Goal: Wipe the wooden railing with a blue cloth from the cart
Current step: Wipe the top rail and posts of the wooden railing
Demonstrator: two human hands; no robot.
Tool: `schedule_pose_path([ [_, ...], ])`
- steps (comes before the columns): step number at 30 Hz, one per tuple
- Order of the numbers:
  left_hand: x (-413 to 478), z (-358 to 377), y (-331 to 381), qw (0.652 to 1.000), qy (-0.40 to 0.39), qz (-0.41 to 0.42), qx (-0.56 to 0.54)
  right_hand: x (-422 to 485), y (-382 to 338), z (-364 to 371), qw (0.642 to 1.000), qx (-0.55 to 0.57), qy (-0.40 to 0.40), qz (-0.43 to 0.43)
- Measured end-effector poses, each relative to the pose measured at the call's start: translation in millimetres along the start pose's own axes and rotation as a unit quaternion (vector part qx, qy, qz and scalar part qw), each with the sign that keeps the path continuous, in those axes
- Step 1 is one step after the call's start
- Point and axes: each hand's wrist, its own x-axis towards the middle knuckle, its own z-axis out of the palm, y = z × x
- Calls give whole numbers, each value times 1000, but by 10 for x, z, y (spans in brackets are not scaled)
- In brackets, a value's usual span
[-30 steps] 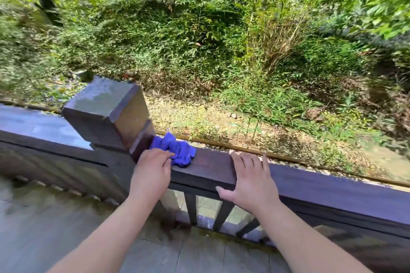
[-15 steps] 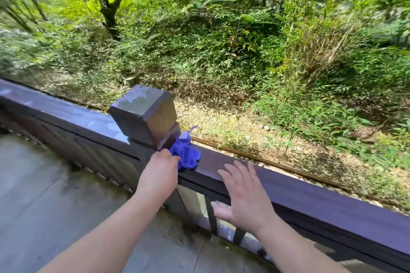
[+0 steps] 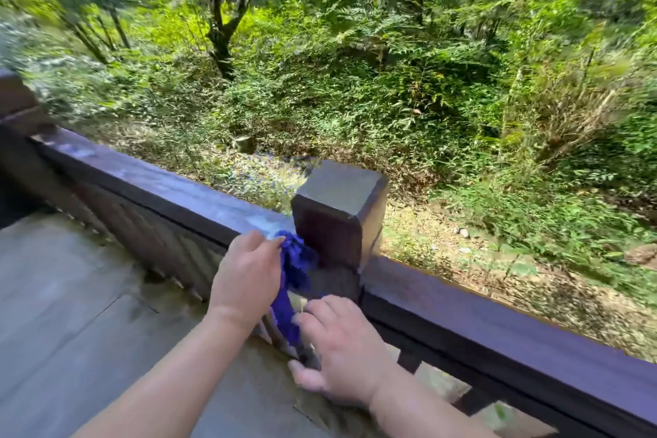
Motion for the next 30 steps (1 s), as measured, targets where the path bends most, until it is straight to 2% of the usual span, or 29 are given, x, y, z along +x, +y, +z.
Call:
schedule_pose_path([
  [2,185,46,-388,996,44,-39,-65,247,-141,131,999,-5,-10,31],
  [5,436,150,-782,995,52,23,-85,536,-285,265,996,-15,-4,88],
  [9,719,432,-896,973,-45,42,-222,845,-422,364,983,-10,22,182],
  [12,855,686,-744,946,-143,56,-285,980,-506,431,945,24,48,324],
  [14,876,848,-651,924,-218,107,-297,999,-546,475,926,40,47,372],
  [17,869,1021,-666,906,-270,184,-269,1004,-542,561,927,46,64,367],
  [23,890,1078,-742,895,-238,262,-273,1149,-462,811,949,58,87,296],
  [30,1000,1227,-943,864,-251,309,-308,1305,-354,903,945,70,169,272],
])
